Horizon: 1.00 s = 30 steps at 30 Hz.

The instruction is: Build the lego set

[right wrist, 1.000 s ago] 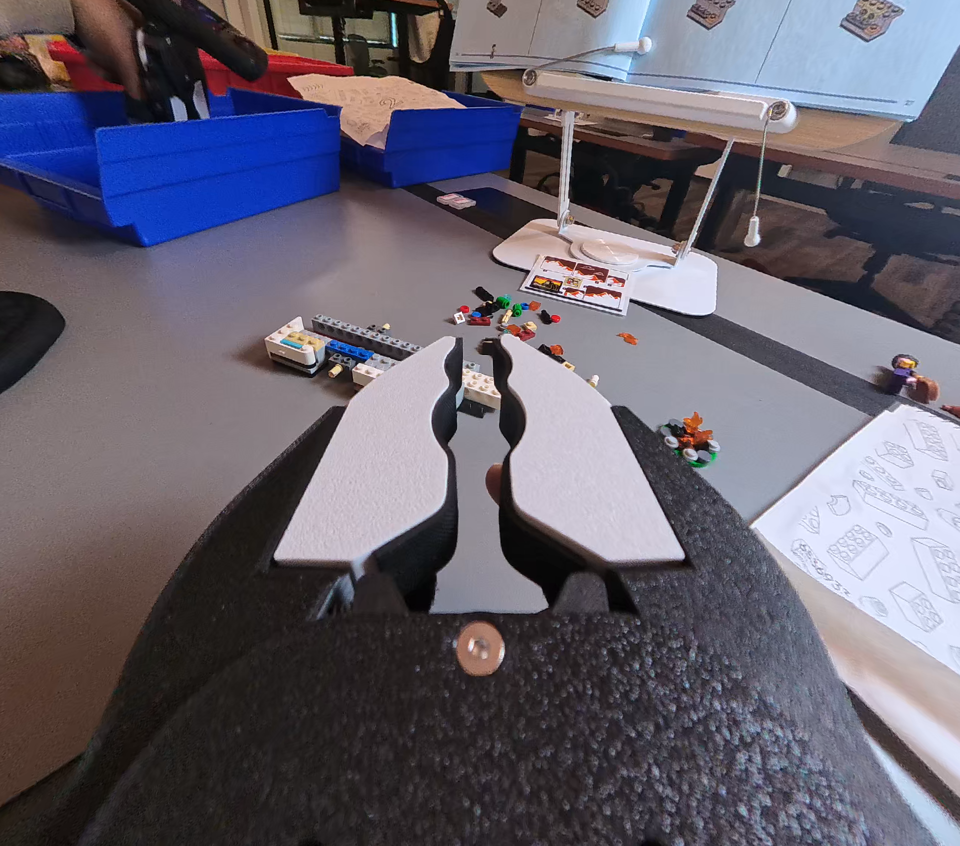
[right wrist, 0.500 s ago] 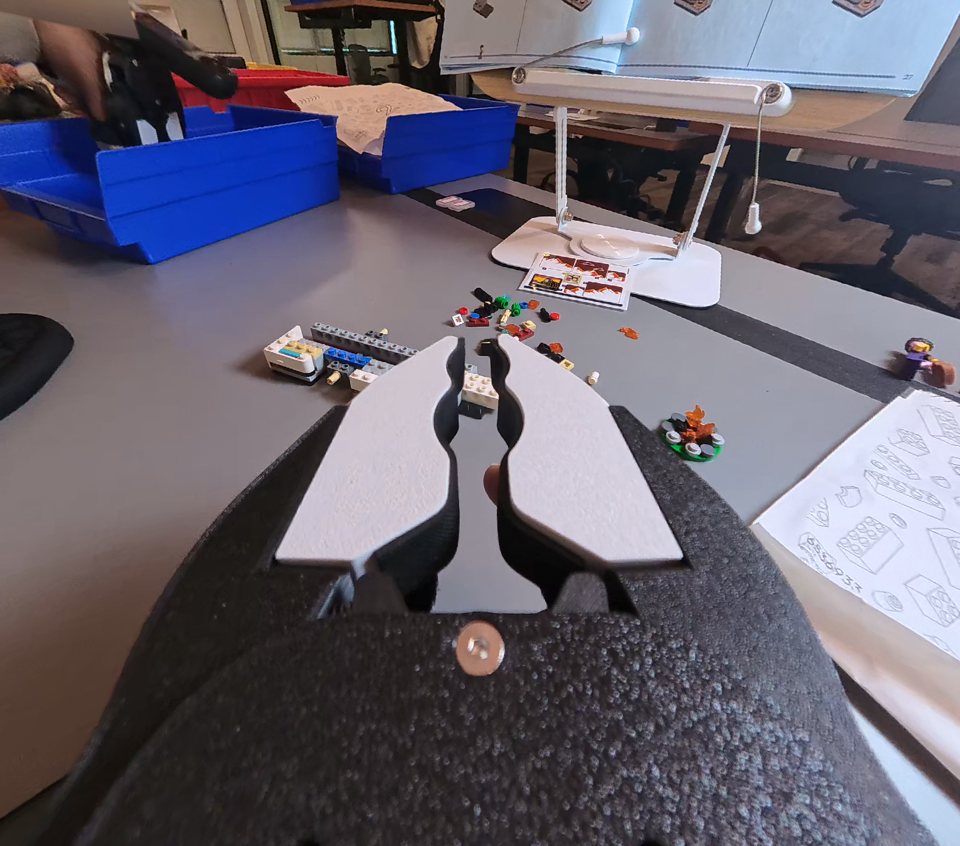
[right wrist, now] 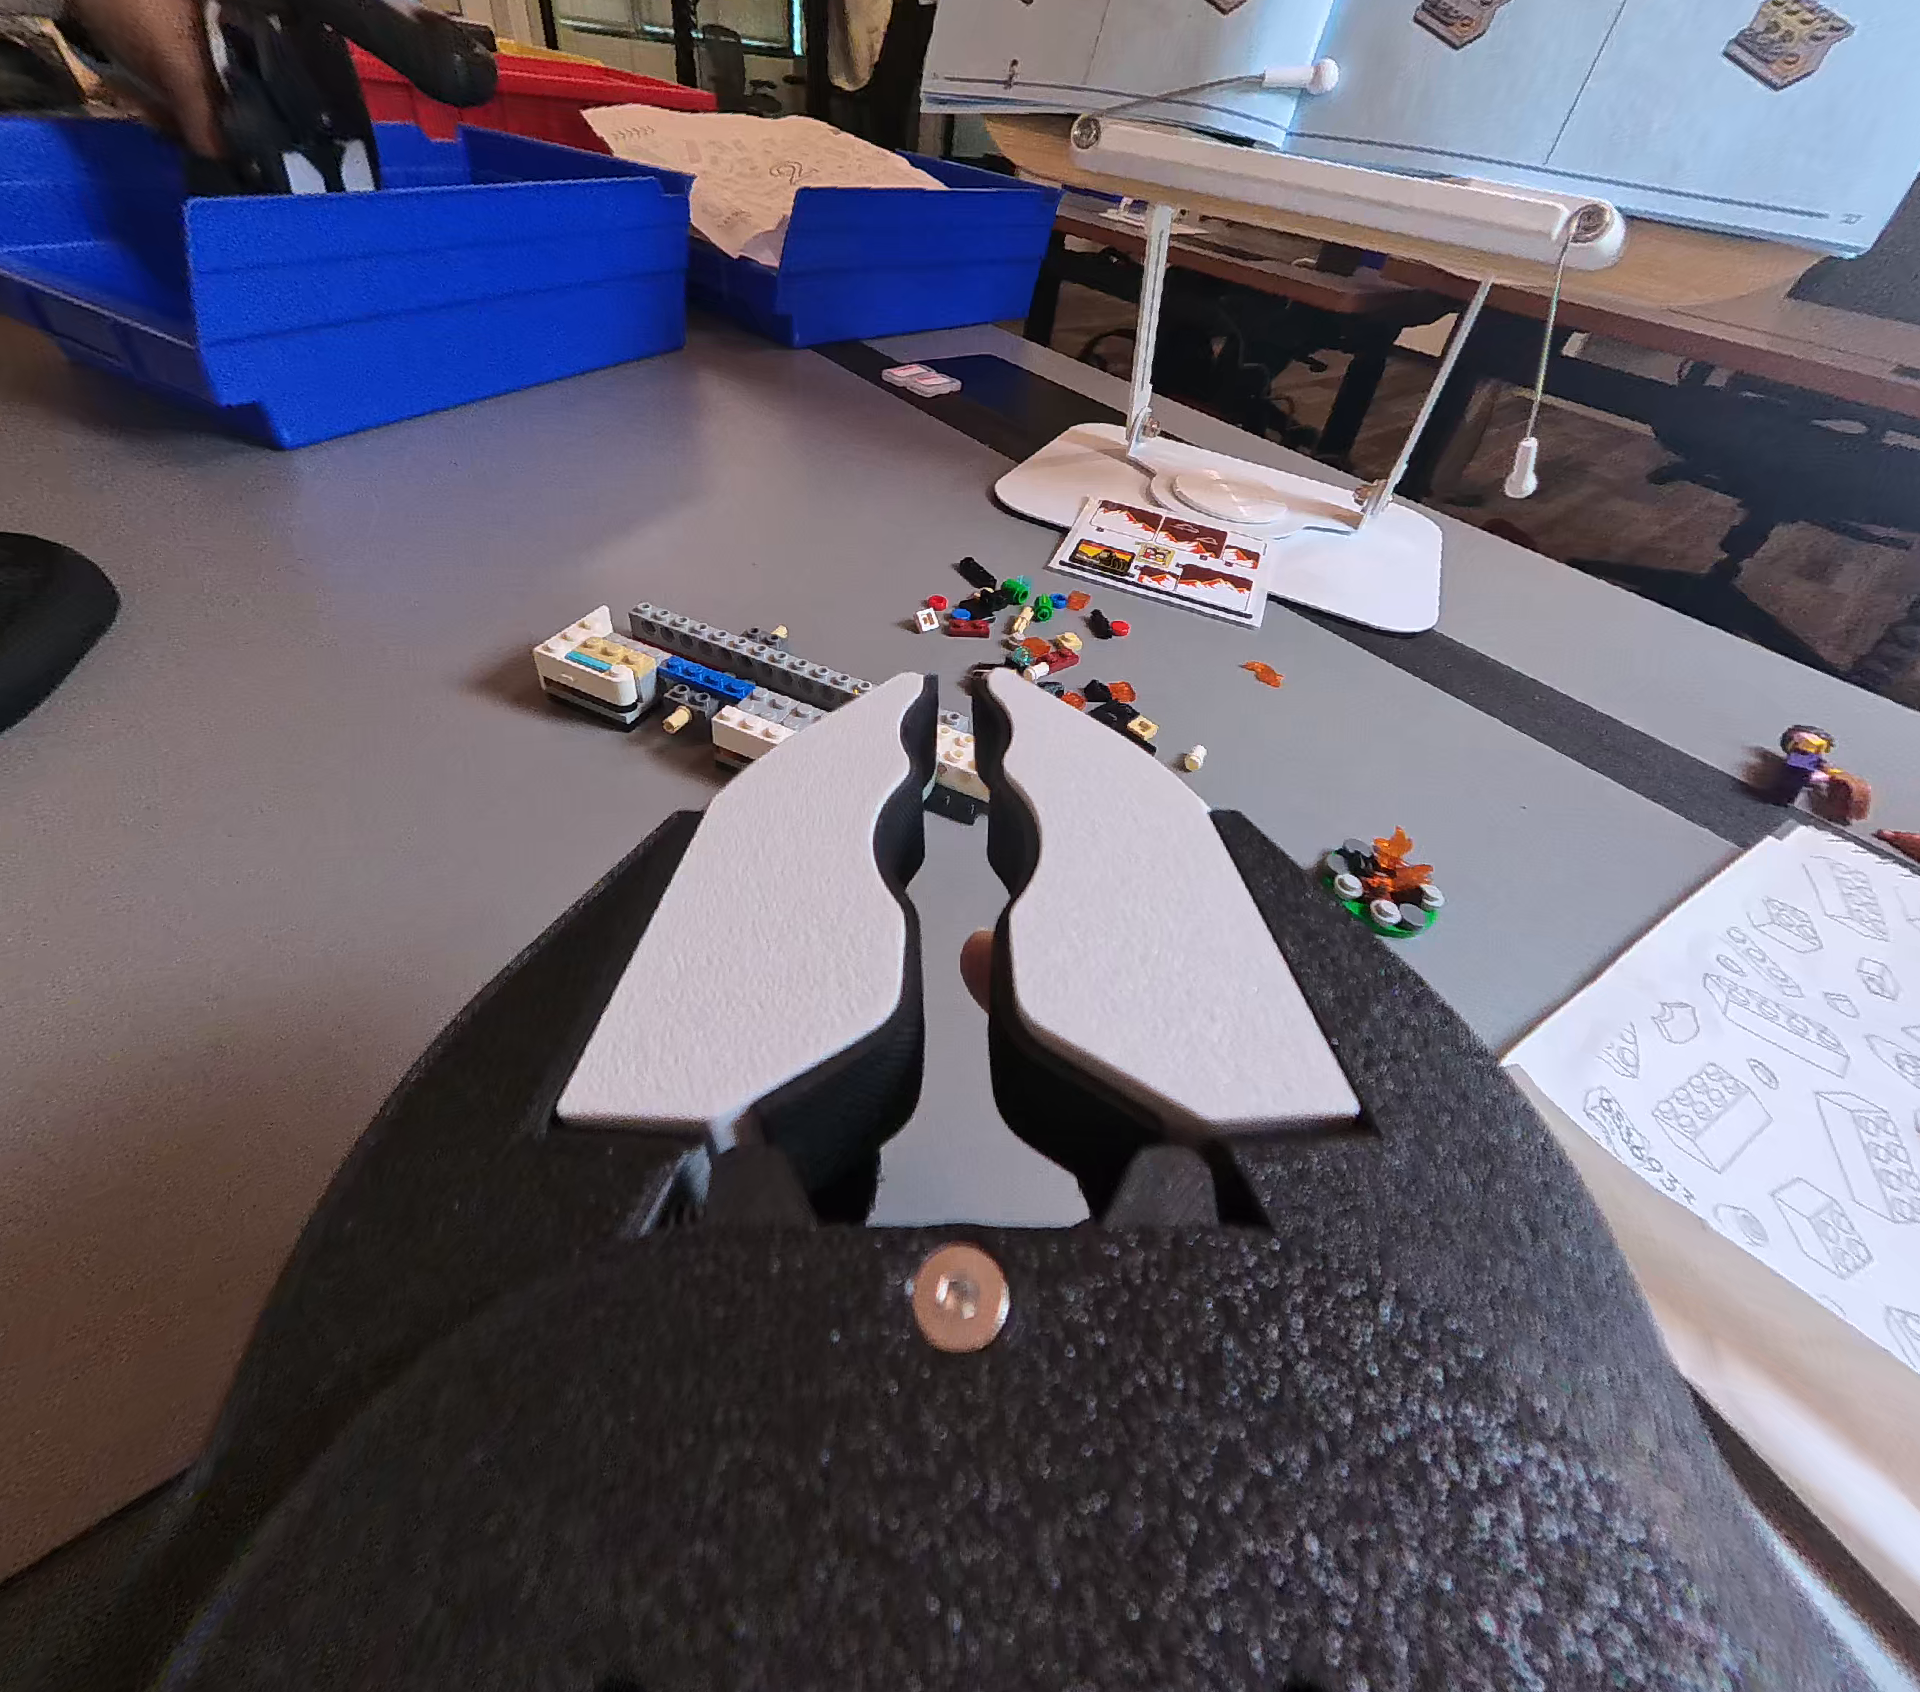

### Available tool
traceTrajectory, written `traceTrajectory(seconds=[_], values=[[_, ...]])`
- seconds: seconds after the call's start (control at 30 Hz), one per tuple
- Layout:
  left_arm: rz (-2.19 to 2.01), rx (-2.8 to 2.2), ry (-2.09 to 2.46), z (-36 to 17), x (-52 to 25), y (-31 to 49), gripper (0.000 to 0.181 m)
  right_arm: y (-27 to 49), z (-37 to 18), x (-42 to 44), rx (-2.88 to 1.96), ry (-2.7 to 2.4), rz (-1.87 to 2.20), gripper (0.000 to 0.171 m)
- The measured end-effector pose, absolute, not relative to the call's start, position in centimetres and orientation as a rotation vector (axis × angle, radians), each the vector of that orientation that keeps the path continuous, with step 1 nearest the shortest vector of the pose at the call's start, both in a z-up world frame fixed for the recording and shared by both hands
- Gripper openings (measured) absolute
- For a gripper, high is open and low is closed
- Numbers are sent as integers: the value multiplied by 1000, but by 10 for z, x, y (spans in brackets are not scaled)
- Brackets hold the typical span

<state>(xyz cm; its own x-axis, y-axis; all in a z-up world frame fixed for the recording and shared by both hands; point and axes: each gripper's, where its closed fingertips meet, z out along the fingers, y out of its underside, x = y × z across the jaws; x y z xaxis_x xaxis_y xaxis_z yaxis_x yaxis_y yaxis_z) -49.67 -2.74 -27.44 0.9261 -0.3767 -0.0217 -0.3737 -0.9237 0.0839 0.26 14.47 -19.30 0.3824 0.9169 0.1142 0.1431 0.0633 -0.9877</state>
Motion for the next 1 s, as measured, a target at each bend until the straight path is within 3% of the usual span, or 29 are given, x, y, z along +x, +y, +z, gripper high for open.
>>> traceTrajectory(seconds=[0.17, 0.33, 0.43, 0.53, 0.77, 1.0], values=[[-253, 3121, -686, -247, -497, -8, 27, 142, -194, 1, -1380, -1061, 762, 6], [-594, 3367, -822, -184, -477, 32, 27, 140, -191, 1, -1366, -1052, 773, 9], [-621, 3530, -1042, -142, -421, 50, 27, 140, -191, 0, -1373, -1043, 790, 10], [-369, 3600, -1385, -127, -330, 51, 26, 141, -190, 0, -1382, -1030, 803, 10], [357, 3168, -1969, -216, -142, 5, 26, 139, -189, 0, -1378, -1031, 802, 10], [656, 2985, -2020, -274, -78, -4, 26, 137, -188, 0, -1347, -1059, 758, 9]])
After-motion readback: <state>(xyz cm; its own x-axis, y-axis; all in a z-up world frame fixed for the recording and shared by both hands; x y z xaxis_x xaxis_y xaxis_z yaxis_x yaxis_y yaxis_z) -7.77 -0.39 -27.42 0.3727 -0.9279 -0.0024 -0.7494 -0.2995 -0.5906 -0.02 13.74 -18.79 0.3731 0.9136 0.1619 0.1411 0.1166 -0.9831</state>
